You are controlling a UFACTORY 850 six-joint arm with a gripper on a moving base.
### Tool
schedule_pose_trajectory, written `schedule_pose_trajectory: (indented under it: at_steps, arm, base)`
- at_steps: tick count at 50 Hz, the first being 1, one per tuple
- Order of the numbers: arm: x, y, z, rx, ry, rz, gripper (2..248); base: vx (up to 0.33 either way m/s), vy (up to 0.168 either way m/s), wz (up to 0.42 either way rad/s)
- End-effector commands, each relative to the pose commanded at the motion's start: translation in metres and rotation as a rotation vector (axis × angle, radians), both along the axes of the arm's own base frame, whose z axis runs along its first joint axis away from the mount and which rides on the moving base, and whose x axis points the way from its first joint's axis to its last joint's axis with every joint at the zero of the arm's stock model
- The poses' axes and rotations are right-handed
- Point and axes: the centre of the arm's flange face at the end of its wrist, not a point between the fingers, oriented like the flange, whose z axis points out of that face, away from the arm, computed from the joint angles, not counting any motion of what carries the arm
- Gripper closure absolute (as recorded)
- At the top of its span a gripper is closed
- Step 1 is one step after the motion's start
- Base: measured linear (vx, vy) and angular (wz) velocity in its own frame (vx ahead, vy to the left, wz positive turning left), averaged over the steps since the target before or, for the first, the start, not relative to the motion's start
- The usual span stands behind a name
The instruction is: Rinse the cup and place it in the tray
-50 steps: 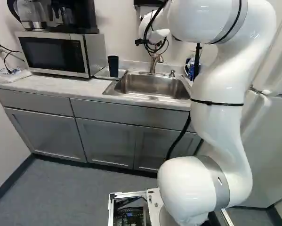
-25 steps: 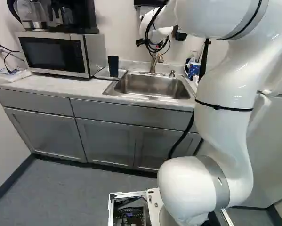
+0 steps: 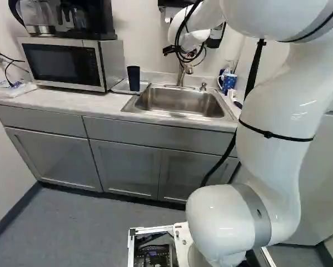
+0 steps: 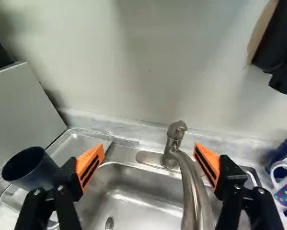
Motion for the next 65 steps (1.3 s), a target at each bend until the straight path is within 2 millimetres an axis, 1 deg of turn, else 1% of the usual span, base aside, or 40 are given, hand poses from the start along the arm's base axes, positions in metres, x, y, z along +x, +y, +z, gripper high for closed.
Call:
schedule_pose_trajectory:
  at_steps: [21, 32, 65]
  arm:
    - [-0.040, -0.016, 0.001, 0.000, 0.008, -0.030, 3]
    - [-0.059, -0.024, -0.002, 0.001, 0.046, -0.046, 3]
    - [-0.100, -0.036, -0.027, -0.012, 0.368, -0.065, 3]
  base:
    - [0.000, 0.000, 0.000]
    - [0.000, 0.000, 0.000]
    - [0.000, 0.000, 0.000]
